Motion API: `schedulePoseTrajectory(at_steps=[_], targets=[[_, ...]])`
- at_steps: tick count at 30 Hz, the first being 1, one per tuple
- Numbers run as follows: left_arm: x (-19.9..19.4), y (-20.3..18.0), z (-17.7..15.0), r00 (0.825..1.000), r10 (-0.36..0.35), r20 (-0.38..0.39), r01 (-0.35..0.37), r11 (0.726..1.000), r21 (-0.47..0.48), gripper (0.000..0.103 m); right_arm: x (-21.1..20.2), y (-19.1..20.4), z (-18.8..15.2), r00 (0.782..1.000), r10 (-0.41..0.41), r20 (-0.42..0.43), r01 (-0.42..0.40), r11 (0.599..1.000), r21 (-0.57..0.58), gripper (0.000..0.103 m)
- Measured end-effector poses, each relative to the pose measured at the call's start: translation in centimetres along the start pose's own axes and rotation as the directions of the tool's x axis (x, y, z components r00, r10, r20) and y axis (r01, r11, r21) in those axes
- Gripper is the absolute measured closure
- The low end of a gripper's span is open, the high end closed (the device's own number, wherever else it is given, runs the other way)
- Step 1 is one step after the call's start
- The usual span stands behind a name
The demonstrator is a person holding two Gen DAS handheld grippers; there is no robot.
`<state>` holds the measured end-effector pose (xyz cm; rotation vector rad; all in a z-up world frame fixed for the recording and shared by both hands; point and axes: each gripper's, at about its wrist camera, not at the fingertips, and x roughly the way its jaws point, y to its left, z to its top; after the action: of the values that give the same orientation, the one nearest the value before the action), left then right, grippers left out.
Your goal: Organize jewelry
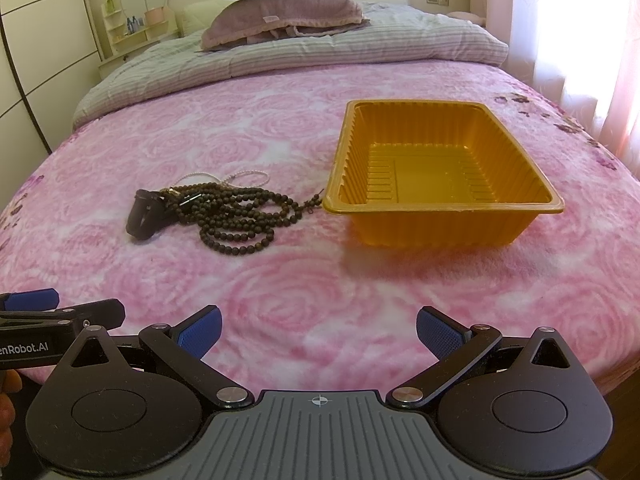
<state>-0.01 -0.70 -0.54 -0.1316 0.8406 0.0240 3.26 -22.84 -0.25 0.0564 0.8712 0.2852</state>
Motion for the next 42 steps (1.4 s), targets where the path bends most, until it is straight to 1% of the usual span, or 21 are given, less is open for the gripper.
schedulePoseTrajectory(at_steps=[18, 21, 24, 25, 27, 29, 32, 33, 34, 35, 36, 38, 40, 42], targets=[[0.2, 0.0, 0.0, 1.000, -0.009, -0.004, 0.009, 1.000, -0.006, 0.001, 0.1, -0.5, 0.1, 1.000, -0.003, 0.002, 0.003, 1.000, 0.019, 0.000], [0.4, 0.4, 0.4, 0.999, -0.033, -0.004, 0.033, 0.999, -0.039, 0.002, -0.6, -1.1, 0.3, 0.999, -0.006, 0.047, 0.005, 0.999, 0.039, 0.001], [0.7, 1.6, 1.4, 0.995, -0.096, -0.001, 0.095, 0.990, -0.107, 0.002, -1.6, -2.5, 0.8, 0.993, -0.021, 0.120, 0.012, 0.998, 0.069, 0.001], [0.8, 1.7, 1.6, 0.995, -0.102, 0.001, 0.101, 0.988, -0.118, 0.001, -2.0, -3.2, 1.1, 0.989, -0.027, 0.147, 0.015, 0.996, 0.083, 0.001], [1.1, 2.0, 2.1, 0.995, -0.103, 0.005, 0.103, 0.986, -0.128, 0.001, -2.7, -4.7, 1.9, 0.979, -0.061, 0.195, 0.039, 0.993, 0.115, 0.001], [1.4, 2.1, 2.5, 0.995, -0.101, 0.023, 0.103, 0.986, -0.133, 0.002, -3.2, -6.5, 2.7, 0.963, -0.113, 0.244, 0.078, 0.986, 0.148, 0.001], [2.0, 2.2, 3.0, 0.996, -0.071, 0.048, 0.076, 0.990, -0.122, 0.001, -3.3, -9.2, 4.1, 0.941, -0.179, 0.286, 0.130, 0.975, 0.182, 0.001], [2.3, 2.2, 3.1, 0.996, -0.065, 0.056, 0.071, 0.991, -0.117, 0.001, -3.0, -10.2, 4.5, 0.935, -0.202, 0.290, 0.150, 0.970, 0.192, 0.002], [2.6, 2.2, 3.2, 0.996, -0.061, 0.061, 0.067, 0.991, -0.114, 0.001, -2.6, -11.1, 5.0, 0.932, -0.218, 0.289, 0.164, 0.966, 0.200, 0.006], [3.0, 2.3, 3.4, 0.996, -0.060, 0.064, 0.066, 0.992, -0.112, 0.001, -2.1, -12.0, 5.4, 0.931, -0.219, 0.293, 0.163, 0.965, 0.206, 0.017], [3.3, 2.2, 3.5, 0.996, -0.060, 0.064, 0.067, 0.992, -0.110, 0.001, -1.6, -12.8, 5.7, 0.932, -0.222, 0.287, 0.164, 0.964, 0.211, 0.023], [4.2, 2.0, 3.7, 0.997, -0.059, 0.057, 0.064, 0.994, -0.087, 0.001, 0.0, -14.3, 6.1, 0.939, -0.226, 0.260, 0.166, 0.959, 0.232, 0.025], [5.1, 1.7, 3.9, 0.997, -0.064, 0.041, 0.067, 0.995, -0.068, 0.001, 1.4, -15.7, 6.3, 0.946, -0.219, 0.240, 0.158, 0.956, 0.249, 0.032], [5.8, 1.5, 4.0, 0.997, -0.067, 0.032, 0.069, 0.996, -0.064, 0.002, 2.7, -17.1, 6.3, 0.951, -0.226, 0.210, 0.168, 0.950, 0.262, 0.041]])
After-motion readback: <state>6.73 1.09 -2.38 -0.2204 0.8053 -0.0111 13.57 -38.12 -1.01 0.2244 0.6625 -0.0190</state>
